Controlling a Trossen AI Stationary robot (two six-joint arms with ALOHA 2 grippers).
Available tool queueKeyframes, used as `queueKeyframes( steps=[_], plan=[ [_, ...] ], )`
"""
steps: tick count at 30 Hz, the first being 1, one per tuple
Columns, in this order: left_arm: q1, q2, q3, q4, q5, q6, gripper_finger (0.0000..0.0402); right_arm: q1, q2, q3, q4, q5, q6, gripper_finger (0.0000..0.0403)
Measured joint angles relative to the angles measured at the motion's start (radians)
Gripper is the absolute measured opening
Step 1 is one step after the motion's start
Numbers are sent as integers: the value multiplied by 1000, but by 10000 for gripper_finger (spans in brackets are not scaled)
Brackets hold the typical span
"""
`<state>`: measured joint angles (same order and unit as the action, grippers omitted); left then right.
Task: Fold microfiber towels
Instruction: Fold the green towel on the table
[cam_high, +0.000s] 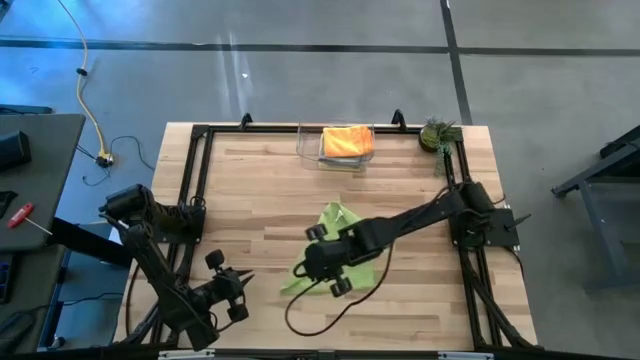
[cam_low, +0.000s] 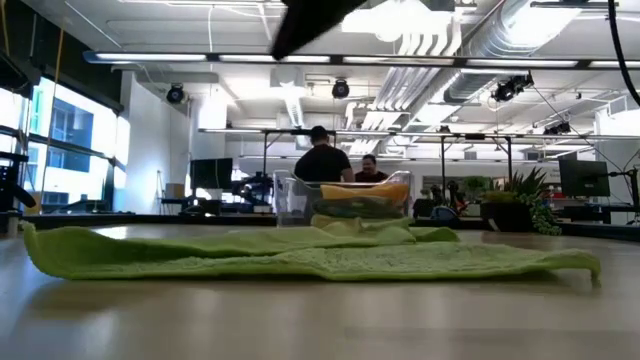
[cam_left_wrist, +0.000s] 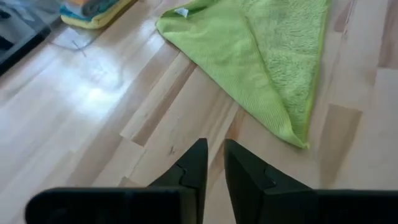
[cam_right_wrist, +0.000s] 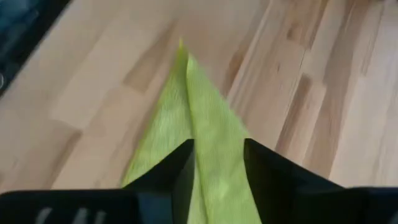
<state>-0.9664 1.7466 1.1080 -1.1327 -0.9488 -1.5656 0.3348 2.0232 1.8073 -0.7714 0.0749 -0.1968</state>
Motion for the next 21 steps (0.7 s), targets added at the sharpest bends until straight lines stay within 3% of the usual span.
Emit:
queueKeyframes(
  steps=[3, 6, 9, 14, 18, 21],
  plan=[
    [20, 0, 0, 25, -19, 55, 24, 12, -59, -95, 1, 49, 12, 92],
    [42, 0, -4, 79, -44, 127, 4, 16, -153, -288, 145, 45, 48, 23],
    [87, 0, -35, 210, -9, 264, 2, 13, -261, -528, 355, 27, 143, 17],
    [212, 0, -88, 579, 127, 667, 0, 29, -425, -836, 567, 99, 308, 6],
    [355, 0, -134, 928, 333, 1007, 0, 49, -516, -1018, 708, 177, 426, 6],
    [459, 0, -156, 1116, 483, 1160, 0, 53, -536, -1146, 828, 184, 485, 1]
  ],
)
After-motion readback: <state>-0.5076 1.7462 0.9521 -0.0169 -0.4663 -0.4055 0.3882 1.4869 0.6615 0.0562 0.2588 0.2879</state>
